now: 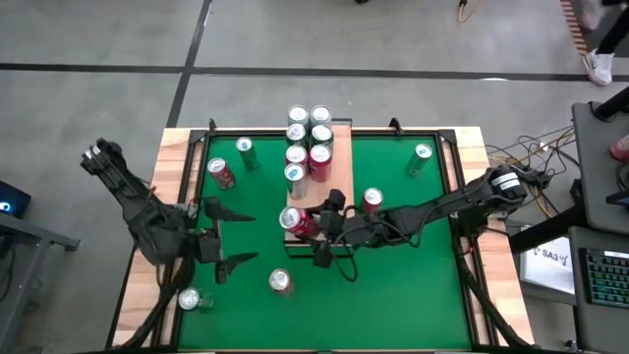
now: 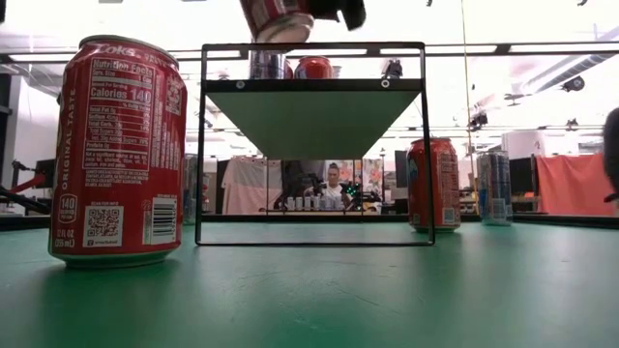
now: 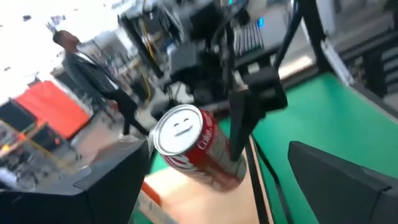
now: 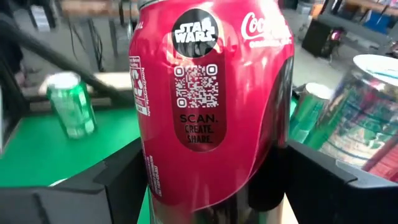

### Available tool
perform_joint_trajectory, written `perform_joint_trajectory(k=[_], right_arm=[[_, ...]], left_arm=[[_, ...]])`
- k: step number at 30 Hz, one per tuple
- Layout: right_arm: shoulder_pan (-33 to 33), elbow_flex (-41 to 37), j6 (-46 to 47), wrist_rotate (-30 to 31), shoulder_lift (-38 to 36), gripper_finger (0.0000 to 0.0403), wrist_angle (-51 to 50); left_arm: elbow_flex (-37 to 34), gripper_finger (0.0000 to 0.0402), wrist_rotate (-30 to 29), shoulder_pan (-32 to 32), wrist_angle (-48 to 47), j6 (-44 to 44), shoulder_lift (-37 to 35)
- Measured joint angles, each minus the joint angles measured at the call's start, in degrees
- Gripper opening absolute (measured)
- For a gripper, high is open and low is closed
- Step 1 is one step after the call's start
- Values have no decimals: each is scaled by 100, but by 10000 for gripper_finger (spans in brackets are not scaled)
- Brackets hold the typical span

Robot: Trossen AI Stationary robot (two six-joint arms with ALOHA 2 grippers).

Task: Place canned beverage on shelf
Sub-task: Put the red can on the shelf

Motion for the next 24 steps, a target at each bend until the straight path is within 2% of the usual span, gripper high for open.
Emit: perform_joint_trajectory(k=[4, 7, 11, 16, 24], right_arm=[[-109, -786, -24, 12, -57, 289, 1592], [-153, -1290, -75, 17, -50, 289, 2714], [-165, -1807, -164, 2, -1, 289, 3989], [-160, -2080, -351, -26, 27, 289, 4489], [-211, -2101, -626, -47, 345, 289, 4995]], left_arm=[[-718, 368, 557, 14, 1138, 664, -564], [-1074, 369, 810, 12, 1583, 960, -933], [-1306, 369, 852, 15, 1723, 1156, -1305], [-1499, 369, 853, 14, 1717, 1346, -1656], [-1530, 369, 853, 14, 1658, 1558, -2063]])
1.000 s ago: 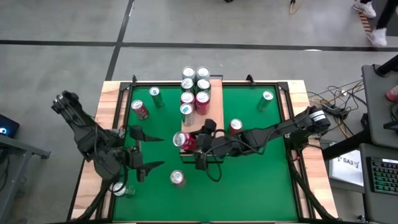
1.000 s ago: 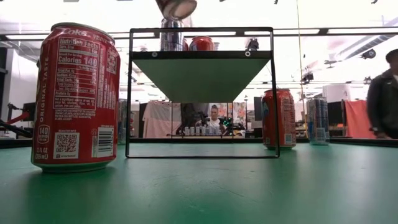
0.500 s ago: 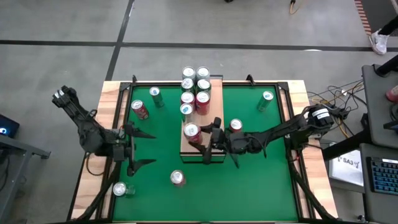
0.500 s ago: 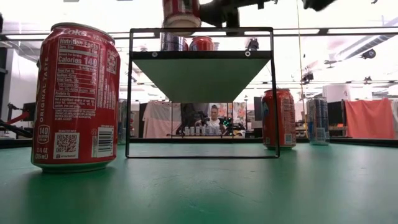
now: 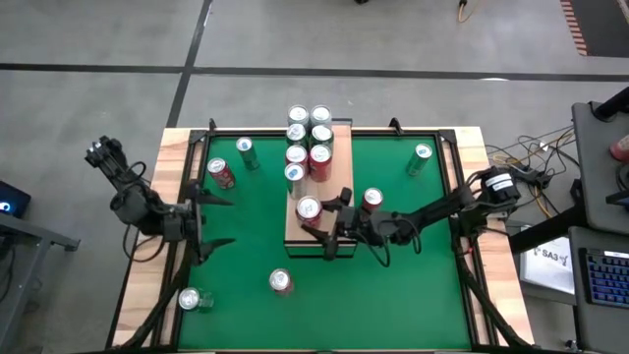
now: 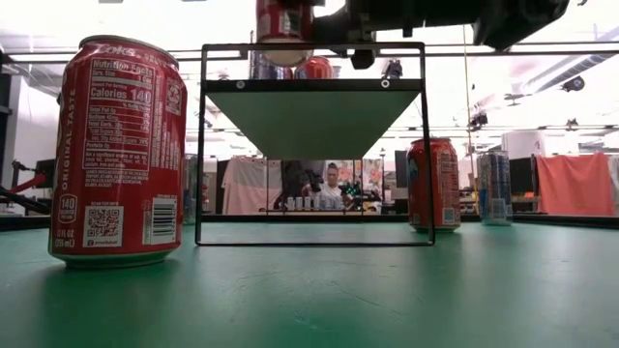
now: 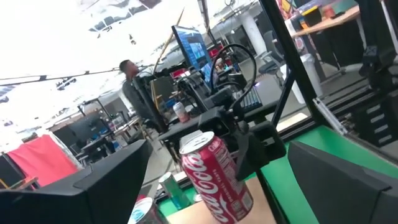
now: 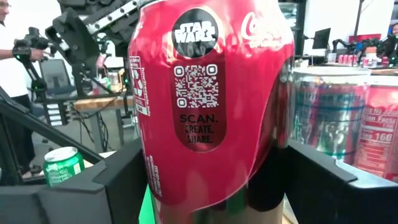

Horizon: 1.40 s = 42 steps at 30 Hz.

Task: Place canned beverage on shelf
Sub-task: Put the red can on the shelf

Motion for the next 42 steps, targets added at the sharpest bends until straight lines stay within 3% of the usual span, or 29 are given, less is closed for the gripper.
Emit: perform_joint_trajectory(k=[18, 37, 42], right_arm=[[-98, -9, 248, -100, 319, 289, 28], [-111, -11, 536, 110, 321, 289, -529], [-111, -11, 563, 117, 321, 313, -543]], left_arm=[[-50, 369, 1, 0, -752, 69, -641], [-50, 369, 1, 0, -886, -36, -707], [-50, 369, 1, 0, -890, -36, -709]])
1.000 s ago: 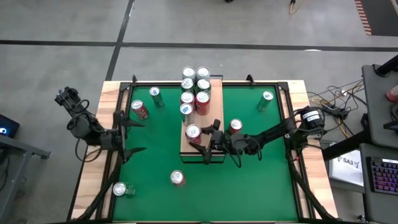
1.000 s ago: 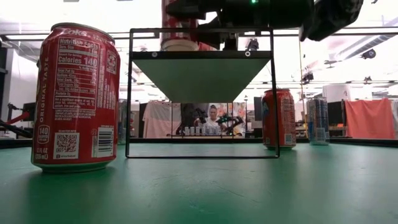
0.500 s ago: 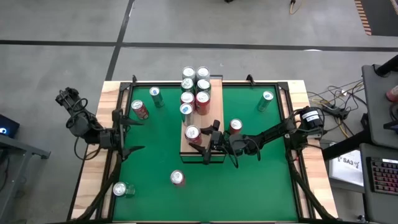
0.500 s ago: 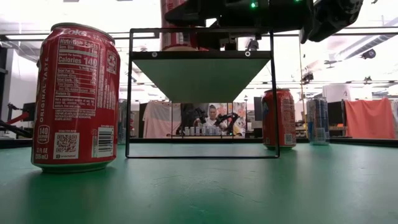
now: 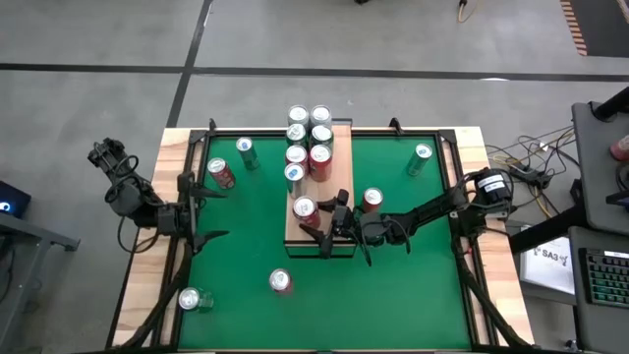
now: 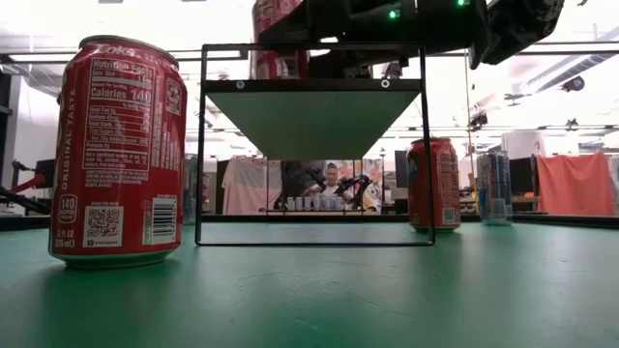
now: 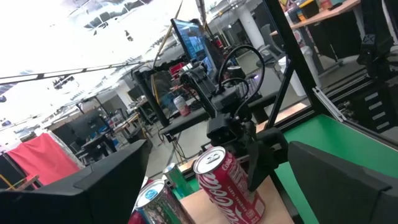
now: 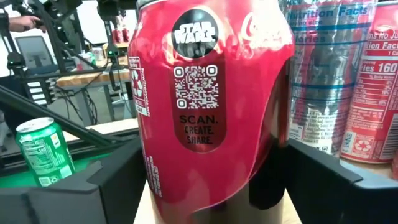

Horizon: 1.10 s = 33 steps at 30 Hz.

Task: Place canned beverage on shelf
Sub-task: Put the red can on the shelf

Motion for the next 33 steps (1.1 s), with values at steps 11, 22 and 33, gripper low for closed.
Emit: perform_joint_trajectory(k=[11, 22, 33], right_arm=[[1, 0, 64, 56, -55, 355, -68], [4, 2, 206, 69, -939, 358, -1041], [117, 63, 446, 47, -1686, 326, -2311]], left_arm=[[0, 368, 0, 0, -28, 0, 0], [0, 368, 0, -2, -80, -4, 0], [0, 368, 0, 0, -95, -2, 0]])
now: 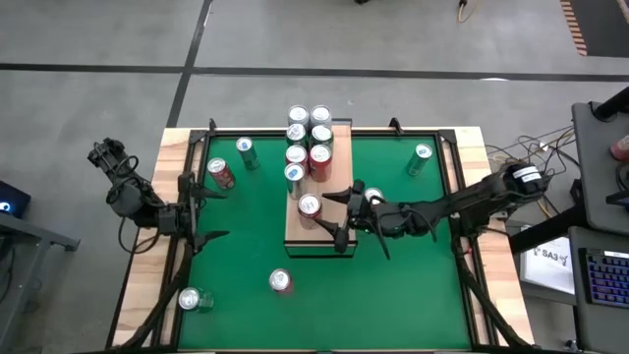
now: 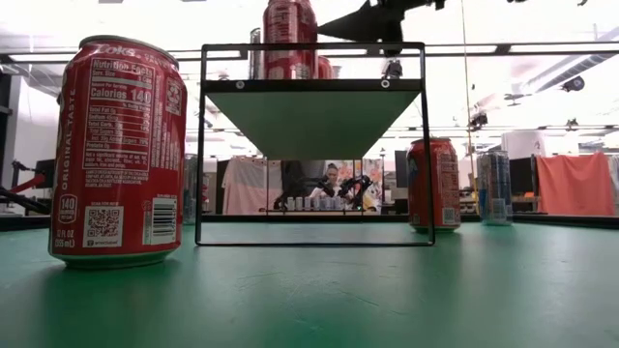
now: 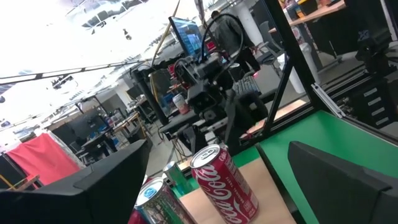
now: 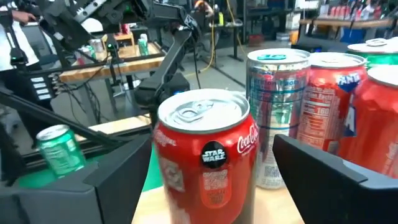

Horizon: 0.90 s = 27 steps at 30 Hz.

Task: Place canned beverage on shelf
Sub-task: Put the red can on the shelf

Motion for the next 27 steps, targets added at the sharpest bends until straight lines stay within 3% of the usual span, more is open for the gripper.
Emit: perform_joint_trajectory(k=[6, 12, 27], right_arm=[[39, 394, 887, 43, -415, 325, -1705], [39, 1009, 1096, 206, -201, 316, -2865], [39, 2269, 1260, 335, 359, 172, -4700]], left_arm=[[0, 368, 0, 0, -71, 0, -11], [0, 368, 0, 0, -61, 0, -50], [0, 368, 0, 0, -88, 2, -63]])
